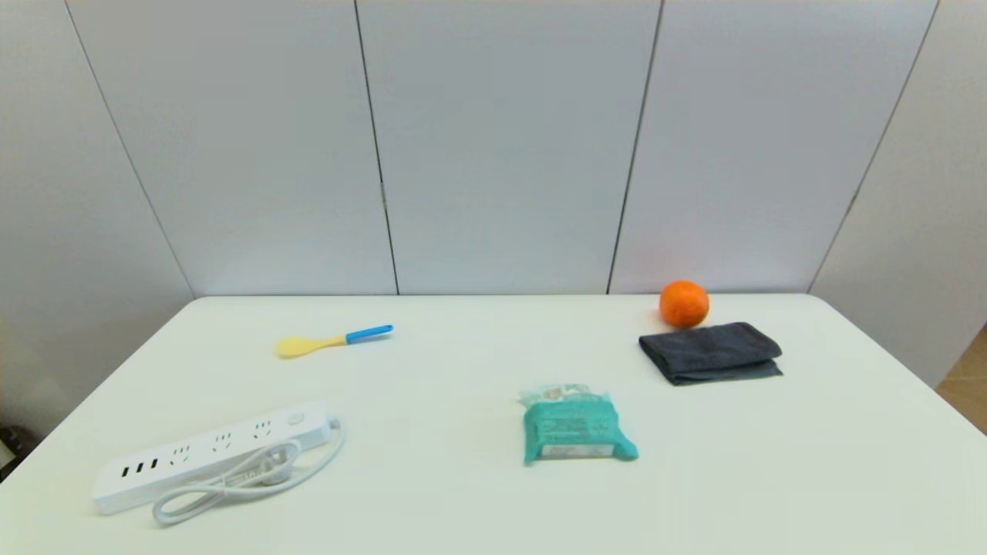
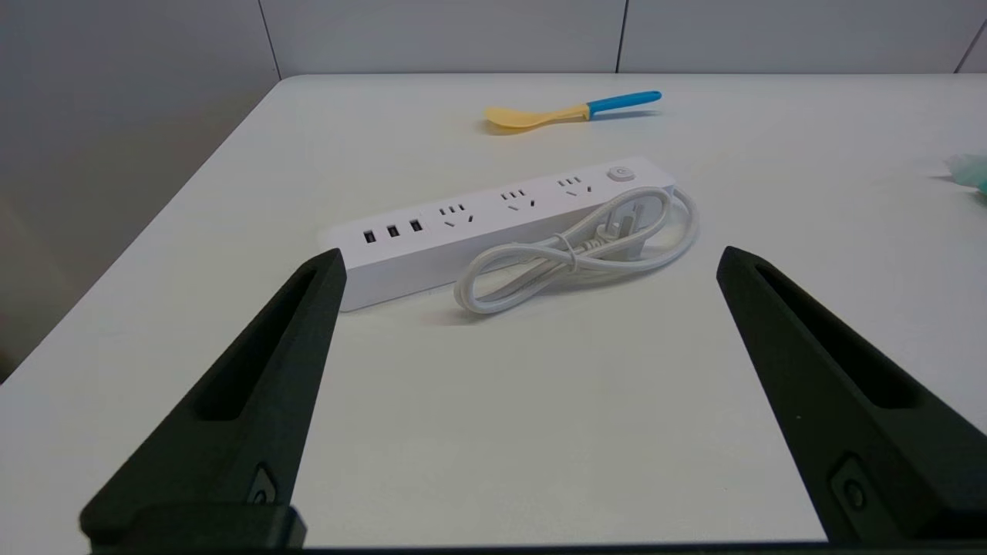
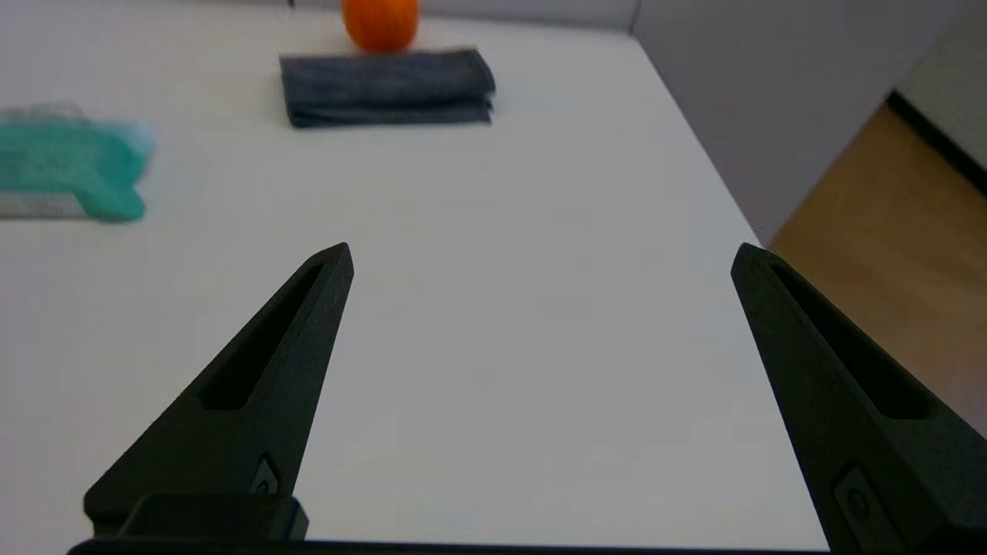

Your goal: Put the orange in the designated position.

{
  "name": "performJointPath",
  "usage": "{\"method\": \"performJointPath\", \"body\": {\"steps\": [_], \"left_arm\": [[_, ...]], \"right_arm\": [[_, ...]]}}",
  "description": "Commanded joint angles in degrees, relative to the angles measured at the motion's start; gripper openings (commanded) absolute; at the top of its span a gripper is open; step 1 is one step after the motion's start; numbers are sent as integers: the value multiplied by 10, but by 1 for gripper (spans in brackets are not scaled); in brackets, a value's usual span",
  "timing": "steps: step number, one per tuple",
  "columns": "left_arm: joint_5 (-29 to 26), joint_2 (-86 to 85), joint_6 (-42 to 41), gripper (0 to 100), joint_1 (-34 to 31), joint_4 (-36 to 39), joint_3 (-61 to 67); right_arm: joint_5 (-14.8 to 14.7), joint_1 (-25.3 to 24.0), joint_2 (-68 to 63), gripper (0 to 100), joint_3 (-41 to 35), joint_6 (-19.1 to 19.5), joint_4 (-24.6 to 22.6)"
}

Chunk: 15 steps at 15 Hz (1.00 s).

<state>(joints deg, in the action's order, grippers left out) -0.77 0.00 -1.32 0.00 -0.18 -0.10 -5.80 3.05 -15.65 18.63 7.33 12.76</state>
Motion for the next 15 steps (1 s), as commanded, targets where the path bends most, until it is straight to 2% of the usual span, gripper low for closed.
{"method": "performJointPath", "body": {"steps": [1,5,8,10,13,15], "left_arm": [[0,0,0,100,0,0,0],[0,0,0,100,0,0,0],[0,0,0,100,0,0,0],[0,0,0,100,0,0,0],[0,0,0,100,0,0,0],[0,0,0,100,0,0,0]], "right_arm": [[1,-15,31,100,-53,5,-27],[11,-23,82,100,-101,8,-52],[44,-24,135,100,-142,11,-71],[73,-24,155,100,-162,30,-83],[78,-24,157,100,-183,30,-121],[79,-25,157,100,-186,25,-129]]}}
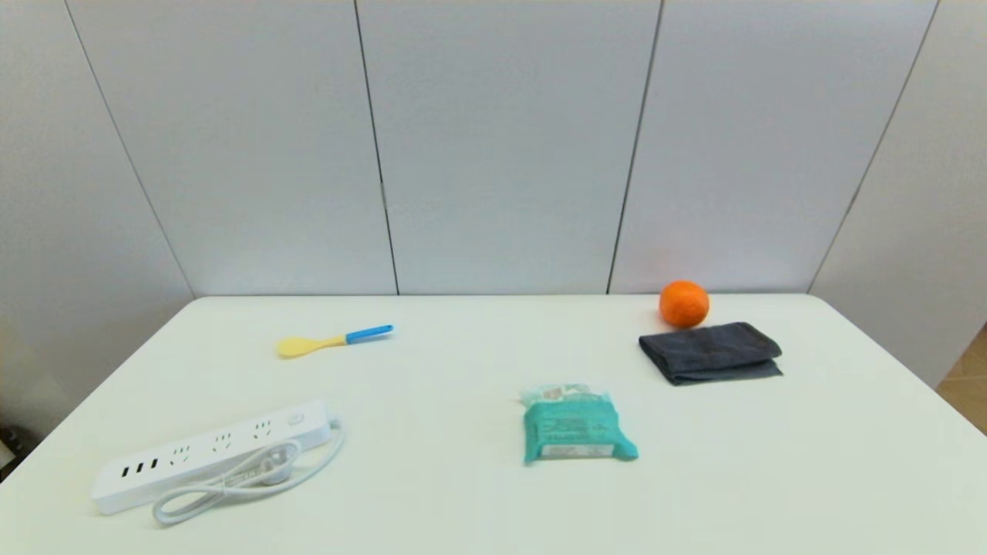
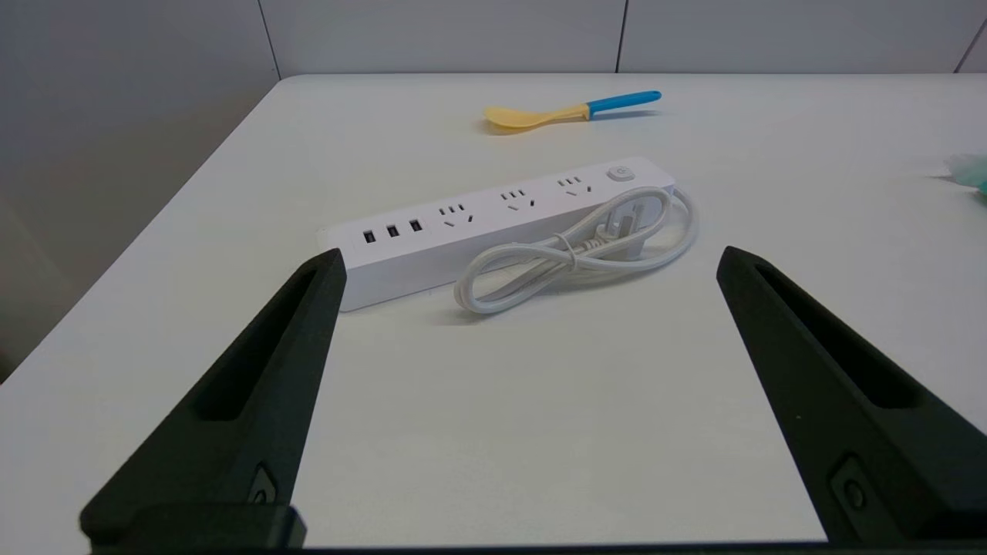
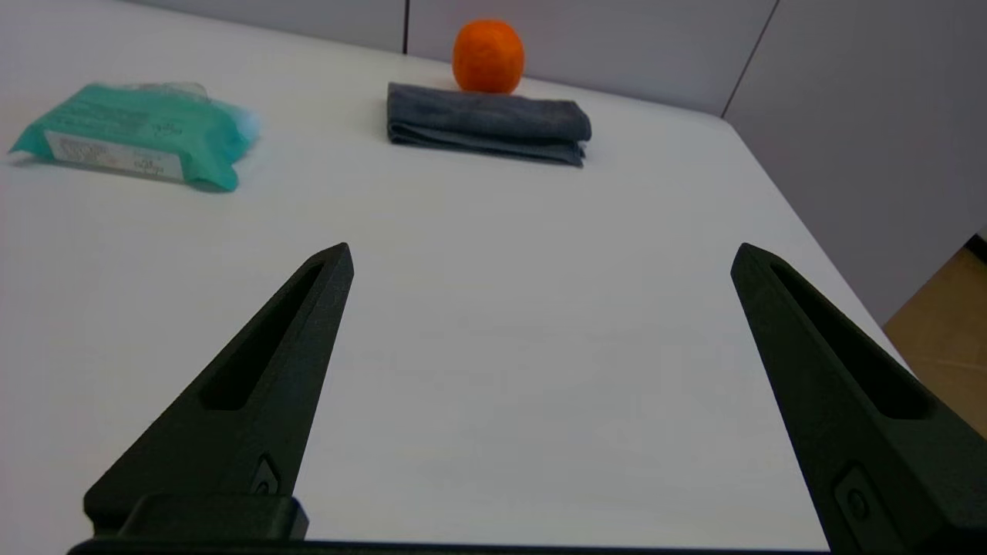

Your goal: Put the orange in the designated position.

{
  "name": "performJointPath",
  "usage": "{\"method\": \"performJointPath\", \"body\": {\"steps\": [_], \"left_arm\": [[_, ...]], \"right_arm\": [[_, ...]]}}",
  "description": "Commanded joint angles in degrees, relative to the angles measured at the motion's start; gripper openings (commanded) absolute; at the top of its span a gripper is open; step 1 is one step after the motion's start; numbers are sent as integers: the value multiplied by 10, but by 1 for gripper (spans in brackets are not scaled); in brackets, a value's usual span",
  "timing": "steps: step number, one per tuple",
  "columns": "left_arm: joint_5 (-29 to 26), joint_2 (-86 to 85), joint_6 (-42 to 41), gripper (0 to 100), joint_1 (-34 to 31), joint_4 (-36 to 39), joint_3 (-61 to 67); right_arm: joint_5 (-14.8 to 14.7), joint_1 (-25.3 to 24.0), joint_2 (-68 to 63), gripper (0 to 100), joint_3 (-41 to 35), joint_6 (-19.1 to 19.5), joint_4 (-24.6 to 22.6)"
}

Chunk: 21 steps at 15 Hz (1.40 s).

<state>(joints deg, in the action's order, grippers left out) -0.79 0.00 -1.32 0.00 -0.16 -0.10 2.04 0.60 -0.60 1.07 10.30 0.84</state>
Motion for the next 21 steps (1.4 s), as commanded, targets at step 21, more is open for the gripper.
{"method": "performJointPath", "body": {"steps": [21], "left_arm": [[0,0,0,100,0,0,0]], "right_arm": [[-7,-1,6,100,-11,-74,-8]]}}
